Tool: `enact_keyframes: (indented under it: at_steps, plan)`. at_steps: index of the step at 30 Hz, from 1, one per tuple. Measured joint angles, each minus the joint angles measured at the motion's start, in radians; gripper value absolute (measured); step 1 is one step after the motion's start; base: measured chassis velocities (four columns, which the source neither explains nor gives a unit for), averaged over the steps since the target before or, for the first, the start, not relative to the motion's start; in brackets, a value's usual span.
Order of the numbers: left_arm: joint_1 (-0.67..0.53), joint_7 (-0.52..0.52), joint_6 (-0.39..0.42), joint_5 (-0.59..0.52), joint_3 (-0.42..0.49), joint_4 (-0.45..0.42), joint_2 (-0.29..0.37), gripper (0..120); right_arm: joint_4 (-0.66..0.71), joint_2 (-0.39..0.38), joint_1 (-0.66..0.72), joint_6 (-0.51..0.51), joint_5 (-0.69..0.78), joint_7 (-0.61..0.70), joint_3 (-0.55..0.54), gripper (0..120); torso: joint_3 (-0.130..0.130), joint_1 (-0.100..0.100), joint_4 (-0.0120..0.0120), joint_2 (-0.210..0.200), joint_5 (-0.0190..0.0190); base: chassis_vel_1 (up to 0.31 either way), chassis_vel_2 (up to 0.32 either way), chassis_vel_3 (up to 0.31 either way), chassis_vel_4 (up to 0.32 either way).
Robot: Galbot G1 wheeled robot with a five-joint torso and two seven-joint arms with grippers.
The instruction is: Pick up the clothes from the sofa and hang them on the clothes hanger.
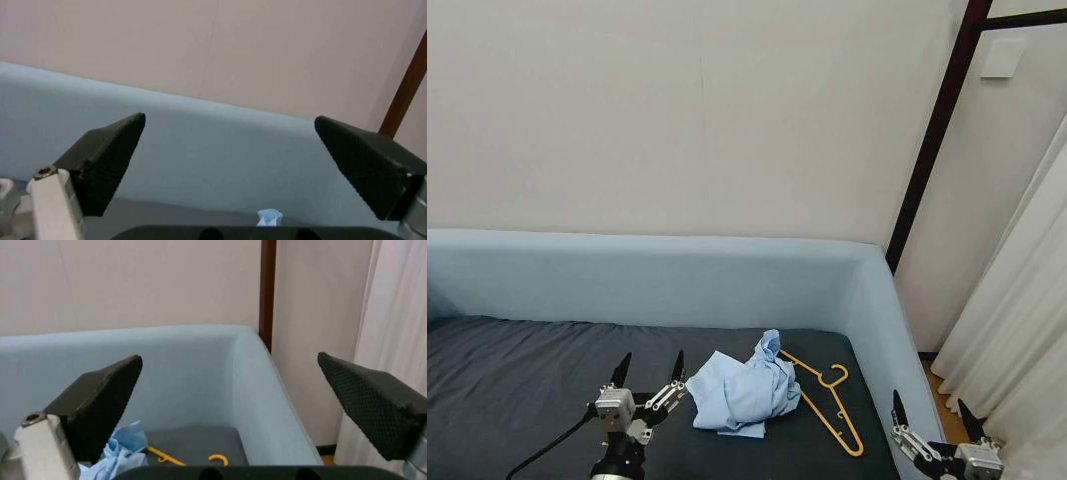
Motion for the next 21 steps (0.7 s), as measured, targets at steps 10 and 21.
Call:
enact_keyframes:
  at_steps: [10,21]
  plan:
    - [0.001,0.036,-0.043,-0.012,-0.008,0.008,-0.019,100,-0.047,-0.069,0.052,-0.041,0.07,0.034,-0.022,100,0.0,0.0,0.0,0.0,0.0,0.0,0.0,0.0,0.0]
    - [-0.034,0.151,-0.071,-0.146,-0.087,0.028,0.016,100,-0.187,-0.285,0.277,-0.161,0.394,0.095,-0.092,100,0.0,0.0,-0.0003,0.0,0.0001,0.0,0.0,0.0,0.0]
